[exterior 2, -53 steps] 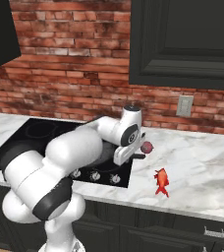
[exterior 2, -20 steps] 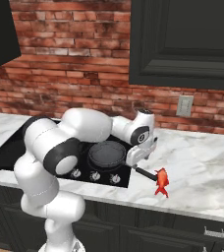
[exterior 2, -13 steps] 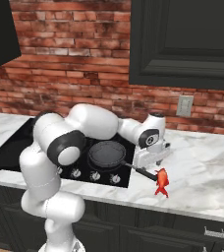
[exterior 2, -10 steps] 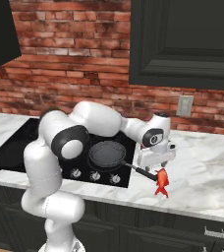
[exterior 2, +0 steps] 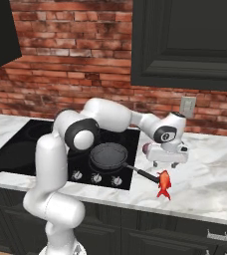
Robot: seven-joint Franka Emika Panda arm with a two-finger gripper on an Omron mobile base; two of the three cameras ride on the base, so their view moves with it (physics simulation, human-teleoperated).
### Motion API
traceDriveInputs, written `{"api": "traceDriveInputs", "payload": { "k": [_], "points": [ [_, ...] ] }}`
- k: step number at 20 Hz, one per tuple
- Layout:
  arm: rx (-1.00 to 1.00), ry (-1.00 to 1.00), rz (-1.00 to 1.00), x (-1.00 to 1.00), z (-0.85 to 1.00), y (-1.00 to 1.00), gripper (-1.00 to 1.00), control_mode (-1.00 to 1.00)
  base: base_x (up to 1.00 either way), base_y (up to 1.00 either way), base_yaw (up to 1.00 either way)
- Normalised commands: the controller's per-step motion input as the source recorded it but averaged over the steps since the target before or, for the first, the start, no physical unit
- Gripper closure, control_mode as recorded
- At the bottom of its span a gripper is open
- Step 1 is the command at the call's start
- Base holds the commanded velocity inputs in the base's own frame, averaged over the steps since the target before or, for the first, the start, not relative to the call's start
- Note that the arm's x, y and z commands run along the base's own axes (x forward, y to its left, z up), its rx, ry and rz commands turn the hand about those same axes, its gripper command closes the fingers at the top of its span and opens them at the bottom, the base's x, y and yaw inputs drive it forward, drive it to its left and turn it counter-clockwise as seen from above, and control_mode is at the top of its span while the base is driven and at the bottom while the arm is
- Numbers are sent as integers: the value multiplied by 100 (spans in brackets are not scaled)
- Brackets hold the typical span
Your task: Place both pans onto different burners. Then place the onion and the fish on different pans.
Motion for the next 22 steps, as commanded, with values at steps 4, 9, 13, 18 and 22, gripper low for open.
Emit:
{"api": "traceDriveInputs", "payload": {
  "k": [4, 9, 13, 18, 22],
  "points": [
    [2, -9, -15, 0, -19, -16, -100, -100, 0, 0, 0],
    [0, -10, -5, 0, -22, -9, -100, -100, 0, 0, 0],
    [0, -9, 0, -1, 0, 10, -100, -100, 0, 0, 0],
    [0, -8, 0, -16, 0, 17, -100, -100, 0, 0, 0],
    [0, -3, 0, -27, -4, 13, -100, -100, 0, 0, 0]
  ]
}}
